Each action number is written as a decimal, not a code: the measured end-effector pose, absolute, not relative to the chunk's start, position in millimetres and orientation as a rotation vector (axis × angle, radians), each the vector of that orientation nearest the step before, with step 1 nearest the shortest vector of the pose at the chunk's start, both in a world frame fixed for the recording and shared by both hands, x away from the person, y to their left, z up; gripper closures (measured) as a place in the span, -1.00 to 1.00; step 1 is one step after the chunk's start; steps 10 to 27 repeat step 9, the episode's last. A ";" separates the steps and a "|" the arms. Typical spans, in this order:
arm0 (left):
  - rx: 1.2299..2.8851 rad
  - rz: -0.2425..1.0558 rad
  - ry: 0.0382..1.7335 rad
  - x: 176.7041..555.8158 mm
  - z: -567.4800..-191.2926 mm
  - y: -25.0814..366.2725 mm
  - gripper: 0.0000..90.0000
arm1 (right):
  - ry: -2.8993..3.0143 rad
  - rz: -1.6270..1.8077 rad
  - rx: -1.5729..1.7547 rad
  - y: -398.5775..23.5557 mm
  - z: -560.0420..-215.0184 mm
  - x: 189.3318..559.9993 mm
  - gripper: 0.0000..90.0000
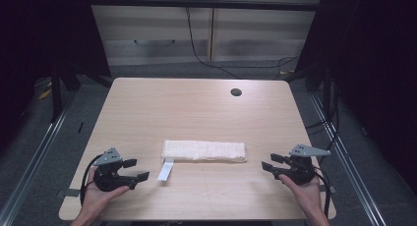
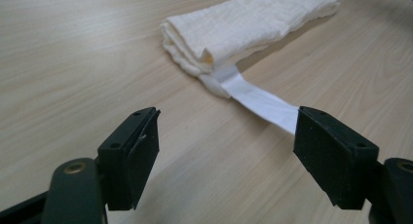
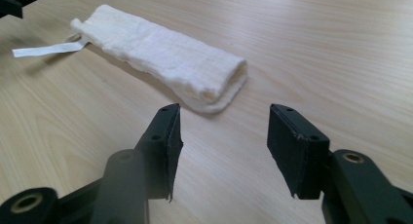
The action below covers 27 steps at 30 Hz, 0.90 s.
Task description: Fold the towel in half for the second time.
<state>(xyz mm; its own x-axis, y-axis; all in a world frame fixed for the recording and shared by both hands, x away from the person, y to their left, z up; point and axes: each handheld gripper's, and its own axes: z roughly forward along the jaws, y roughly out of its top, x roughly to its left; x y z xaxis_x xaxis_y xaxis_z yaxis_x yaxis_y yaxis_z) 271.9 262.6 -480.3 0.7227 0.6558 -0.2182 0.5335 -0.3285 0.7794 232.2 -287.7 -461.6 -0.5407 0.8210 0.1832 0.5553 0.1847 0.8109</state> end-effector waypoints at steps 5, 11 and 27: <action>1.985 0.174 0.973 276.4 -490.2 273.2 -0.60 | 2.115 1.286 1.366 -299.2 -473.2 221.9 -0.09; 1.977 0.180 1.001 278.4 -493.2 275.9 -0.58 | 2.109 1.259 1.386 -300.4 -478.5 222.1 -0.16; 1.977 0.180 1.001 278.4 -493.2 275.9 -0.58 | 2.109 1.259 1.386 -300.4 -478.5 222.1 -0.16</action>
